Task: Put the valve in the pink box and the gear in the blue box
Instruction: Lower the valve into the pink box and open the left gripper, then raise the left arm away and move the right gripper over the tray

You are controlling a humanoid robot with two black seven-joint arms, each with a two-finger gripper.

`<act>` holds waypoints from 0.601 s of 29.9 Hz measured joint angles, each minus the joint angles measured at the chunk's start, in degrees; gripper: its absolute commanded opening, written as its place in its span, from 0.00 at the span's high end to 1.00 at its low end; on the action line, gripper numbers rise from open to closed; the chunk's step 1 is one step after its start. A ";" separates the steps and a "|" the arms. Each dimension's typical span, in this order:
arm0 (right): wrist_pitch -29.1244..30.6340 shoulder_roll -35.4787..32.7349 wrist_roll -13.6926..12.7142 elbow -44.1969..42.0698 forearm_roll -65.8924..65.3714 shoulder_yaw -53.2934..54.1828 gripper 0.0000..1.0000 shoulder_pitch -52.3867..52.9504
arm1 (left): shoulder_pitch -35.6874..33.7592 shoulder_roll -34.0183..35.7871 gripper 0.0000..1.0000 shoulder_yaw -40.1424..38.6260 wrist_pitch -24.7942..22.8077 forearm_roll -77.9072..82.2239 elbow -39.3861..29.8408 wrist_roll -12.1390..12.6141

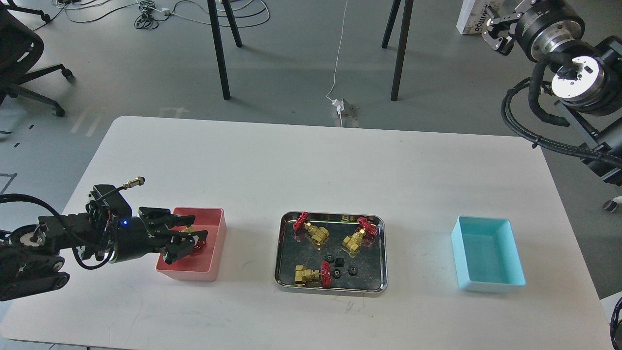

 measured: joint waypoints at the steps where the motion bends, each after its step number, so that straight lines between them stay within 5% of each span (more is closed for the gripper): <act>1: -0.03 0.01 0.00 0.27 0.00 0.00 0.00 -0.08 | 0.00 0.32 0.30 -0.85 0.00 0.00 -0.54 0.00; 12: 0.58 -0.30 0.24 2.79 -0.04 0.02 0.00 -0.48 | -0.64 8.66 0.30 -14.07 -1.59 -0.24 -9.81 0.00; 18: 2.73 -0.54 0.25 3.29 -1.47 -1.16 0.00 -0.40 | 0.04 14.19 0.20 -31.12 -18.74 -6.96 -16.03 0.00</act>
